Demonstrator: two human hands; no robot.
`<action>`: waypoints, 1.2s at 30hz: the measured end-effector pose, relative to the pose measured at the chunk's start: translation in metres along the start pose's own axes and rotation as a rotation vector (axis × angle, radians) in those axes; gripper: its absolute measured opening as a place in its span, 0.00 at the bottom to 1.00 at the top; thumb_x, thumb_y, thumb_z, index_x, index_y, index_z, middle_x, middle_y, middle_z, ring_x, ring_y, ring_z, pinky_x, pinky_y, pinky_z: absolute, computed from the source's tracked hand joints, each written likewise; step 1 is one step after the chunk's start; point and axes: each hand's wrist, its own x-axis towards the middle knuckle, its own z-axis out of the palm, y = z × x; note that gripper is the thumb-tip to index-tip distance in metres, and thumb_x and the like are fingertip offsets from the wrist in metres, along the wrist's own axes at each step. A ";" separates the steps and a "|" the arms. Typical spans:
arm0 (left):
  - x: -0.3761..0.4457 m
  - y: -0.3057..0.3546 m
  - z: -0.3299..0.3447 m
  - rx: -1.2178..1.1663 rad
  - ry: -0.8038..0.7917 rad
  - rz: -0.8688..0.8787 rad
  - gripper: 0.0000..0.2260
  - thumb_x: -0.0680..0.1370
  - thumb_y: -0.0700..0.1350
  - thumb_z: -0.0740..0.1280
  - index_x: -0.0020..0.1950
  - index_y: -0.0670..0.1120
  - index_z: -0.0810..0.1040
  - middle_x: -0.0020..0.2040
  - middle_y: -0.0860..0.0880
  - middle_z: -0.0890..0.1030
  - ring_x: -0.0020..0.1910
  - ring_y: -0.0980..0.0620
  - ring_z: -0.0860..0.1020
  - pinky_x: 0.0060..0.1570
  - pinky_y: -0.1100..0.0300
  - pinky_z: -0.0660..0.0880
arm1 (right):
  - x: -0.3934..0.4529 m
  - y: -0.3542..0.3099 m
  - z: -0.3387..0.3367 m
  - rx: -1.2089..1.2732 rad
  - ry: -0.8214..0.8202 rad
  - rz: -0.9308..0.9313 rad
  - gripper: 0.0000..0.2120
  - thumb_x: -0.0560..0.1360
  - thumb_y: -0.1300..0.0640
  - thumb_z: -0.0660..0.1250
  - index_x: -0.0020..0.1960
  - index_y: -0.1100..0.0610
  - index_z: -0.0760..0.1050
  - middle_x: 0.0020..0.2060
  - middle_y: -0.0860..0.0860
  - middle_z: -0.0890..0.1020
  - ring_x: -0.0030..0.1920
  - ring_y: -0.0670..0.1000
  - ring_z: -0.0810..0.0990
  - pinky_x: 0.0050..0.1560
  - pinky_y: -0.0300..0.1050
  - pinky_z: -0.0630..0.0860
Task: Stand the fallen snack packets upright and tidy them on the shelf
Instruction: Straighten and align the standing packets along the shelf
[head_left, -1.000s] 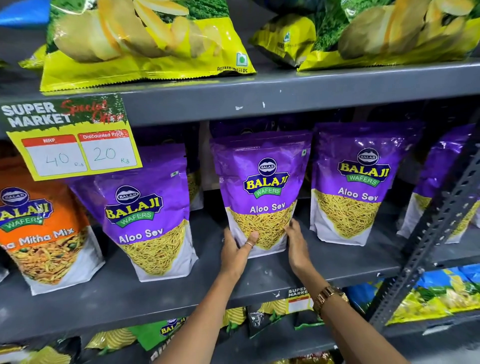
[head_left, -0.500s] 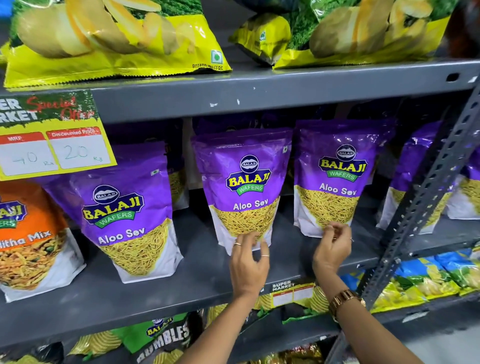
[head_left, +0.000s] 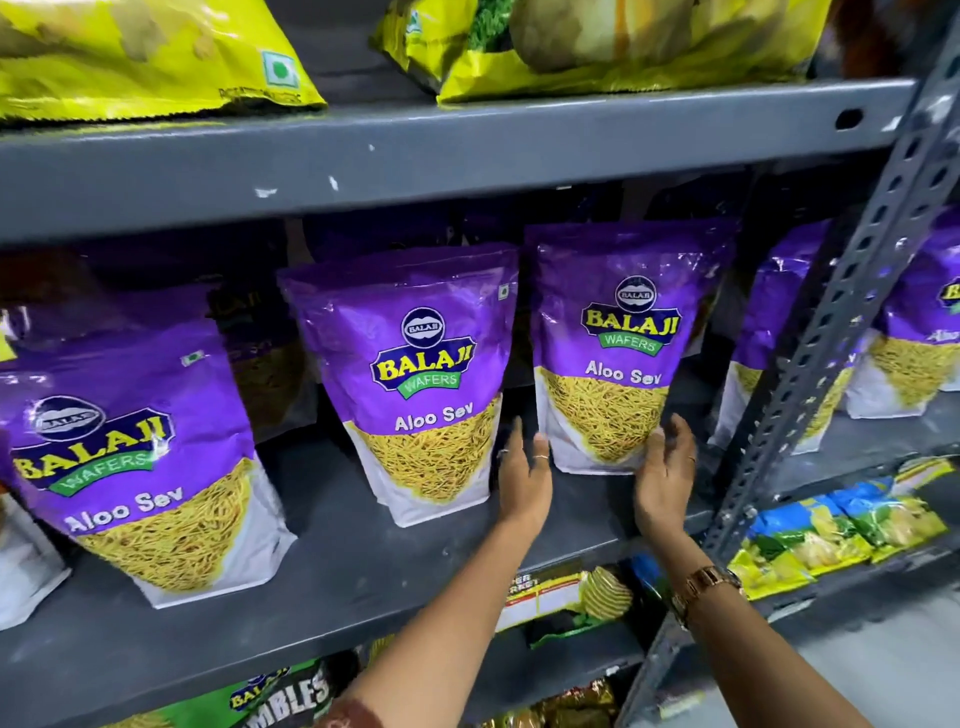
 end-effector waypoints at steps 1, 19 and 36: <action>0.005 0.001 0.002 -0.004 -0.027 -0.004 0.21 0.80 0.48 0.54 0.73 0.45 0.58 0.75 0.44 0.62 0.74 0.48 0.59 0.69 0.60 0.56 | 0.002 0.000 -0.001 0.034 -0.034 0.012 0.19 0.80 0.56 0.53 0.69 0.60 0.62 0.69 0.61 0.67 0.69 0.58 0.65 0.69 0.53 0.61; -0.006 -0.014 0.009 0.153 0.028 0.095 0.24 0.78 0.47 0.59 0.73 0.45 0.57 0.71 0.43 0.69 0.68 0.43 0.68 0.63 0.53 0.66 | 0.015 0.009 0.004 0.186 -0.313 0.001 0.19 0.78 0.47 0.49 0.64 0.52 0.68 0.60 0.50 0.74 0.62 0.51 0.71 0.68 0.57 0.64; -0.064 -0.021 -0.069 -0.011 0.613 0.204 0.03 0.74 0.37 0.66 0.44 0.41 0.80 0.34 0.42 0.81 0.32 0.47 0.77 0.36 0.60 0.72 | -0.063 -0.045 0.027 -0.014 -0.125 -0.358 0.07 0.74 0.53 0.58 0.48 0.54 0.72 0.38 0.50 0.76 0.36 0.50 0.74 0.39 0.37 0.67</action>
